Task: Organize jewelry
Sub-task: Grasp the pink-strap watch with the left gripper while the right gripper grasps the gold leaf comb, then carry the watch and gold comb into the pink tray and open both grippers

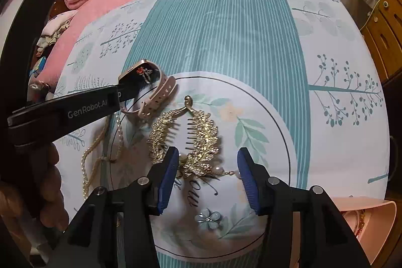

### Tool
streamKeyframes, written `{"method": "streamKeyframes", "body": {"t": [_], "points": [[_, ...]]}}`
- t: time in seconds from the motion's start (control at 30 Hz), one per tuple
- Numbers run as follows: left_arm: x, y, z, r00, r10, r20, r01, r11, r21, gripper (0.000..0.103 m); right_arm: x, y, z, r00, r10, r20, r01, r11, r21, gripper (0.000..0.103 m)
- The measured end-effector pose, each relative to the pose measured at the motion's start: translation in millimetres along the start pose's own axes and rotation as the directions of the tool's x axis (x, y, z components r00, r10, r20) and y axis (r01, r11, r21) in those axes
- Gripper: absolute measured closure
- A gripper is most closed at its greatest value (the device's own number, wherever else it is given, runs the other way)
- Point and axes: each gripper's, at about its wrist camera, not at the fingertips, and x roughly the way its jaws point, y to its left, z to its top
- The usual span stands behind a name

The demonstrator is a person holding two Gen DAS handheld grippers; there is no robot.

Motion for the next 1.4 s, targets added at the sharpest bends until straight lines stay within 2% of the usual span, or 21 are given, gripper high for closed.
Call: {"method": "streamKeyframes", "body": {"t": [0.17,0.37,0.43,0.5,0.53,0.6,0.73,0.87,1.03,1.27,1.4], "points": [[-2.1,1.1,-2.5,1.0,0.018,0.008,-0.018,1.0,-0.006,0.079,4.5,6.9,3.6,1.0,-0.024,0.007,0.024,1.0,-0.009,0.054],[-3.5,6.8,-2.1,1.0,0.011,0.003,-0.011,1.0,-0.028,0.081,11.8,25.4,8.7,0.992,-0.124,0.009,0.124,0.99,-0.061,0.054],[-3.5,7.1,-2.4,1.0,0.015,0.003,-0.015,0.999,-0.029,0.081,14.8,33.7,8.3,0.981,-0.191,0.022,0.192,0.977,-0.096,0.066],[-3.8,6.2,-2.7,1.0,0.008,0.004,-0.008,1.0,-0.027,0.091,15.1,38.0,7.4,0.981,-0.193,0.033,0.195,0.975,-0.11,0.077],[-3.8,7.1,-3.0,1.0,0.011,0.004,-0.011,1.0,-0.027,0.094,14.6,38.7,7.7,0.98,-0.196,0.034,0.198,0.974,-0.109,0.077],[-3.8,6.7,-3.0,1.0,0.011,0.003,-0.011,1.0,-0.027,0.1,14.6,38.6,7.6,0.981,-0.19,0.038,0.193,0.976,-0.103,0.077],[-5.1,8.7,-5.1,1.0,-0.03,0.009,0.031,0.999,-0.032,0.101,10.9,32.8,5.8,0.987,-0.155,0.035,0.157,0.984,-0.086,0.078],[-8.2,11.9,-8.0,0.999,-0.031,0.023,0.032,0.999,-0.034,0.101,3.3,23.4,4.6,0.991,-0.125,0.044,0.128,0.99,-0.052,0.078],[-24.1,16.7,-9.4,0.996,-0.075,0.052,0.077,0.996,-0.04,0.101,-18.3,12.8,3.7,0.995,-0.061,0.083,0.063,0.998,-0.017,0.078],[-67.4,4.0,-16.0,0.987,-0.119,0.109,0.115,0.992,0.046,0.101,-63.5,-1.3,-7.7,0.989,0.019,0.144,-0.023,0.999,0.026,0.078],[-101.3,-12.1,-25.0,0.977,-0.157,0.146,0.138,0.982,0.131,0.101,-90.6,-10.0,-20.2,0.985,0.035,0.166,-0.043,0.998,0.046,0.078]]}}
